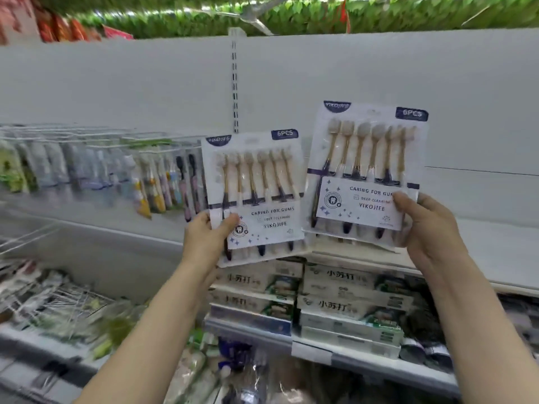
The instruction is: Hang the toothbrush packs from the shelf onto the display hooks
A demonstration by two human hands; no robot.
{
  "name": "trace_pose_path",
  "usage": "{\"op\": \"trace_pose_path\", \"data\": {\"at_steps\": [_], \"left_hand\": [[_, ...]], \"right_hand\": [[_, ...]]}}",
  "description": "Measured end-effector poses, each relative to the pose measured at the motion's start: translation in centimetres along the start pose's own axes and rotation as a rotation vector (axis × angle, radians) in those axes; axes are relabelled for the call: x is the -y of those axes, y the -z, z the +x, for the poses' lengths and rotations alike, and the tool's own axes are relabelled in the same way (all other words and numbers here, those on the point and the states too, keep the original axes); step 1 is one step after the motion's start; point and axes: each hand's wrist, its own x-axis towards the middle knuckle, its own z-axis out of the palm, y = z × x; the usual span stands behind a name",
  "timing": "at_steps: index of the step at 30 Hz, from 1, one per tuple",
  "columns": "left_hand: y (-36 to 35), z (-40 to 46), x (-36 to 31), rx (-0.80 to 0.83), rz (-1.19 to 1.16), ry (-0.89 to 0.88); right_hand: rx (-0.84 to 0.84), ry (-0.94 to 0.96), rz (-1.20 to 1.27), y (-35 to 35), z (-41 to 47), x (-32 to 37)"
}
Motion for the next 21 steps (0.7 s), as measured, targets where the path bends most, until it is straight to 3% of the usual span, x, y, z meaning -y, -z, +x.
{"op": "trace_pose_path", "data": {"at_steps": [11,21], "left_hand": [[37.8,0.3,-0.6,-0.348,0.028,-0.082],[60.0,4.4,0.3,-0.508,0.019,-0.12]], "right_hand": [[0.201,0.074,-0.043,-31.3,-14.2,-11.5],[0.422,0.058,-0.035,-57.3,-20.7,-22.8]]}}
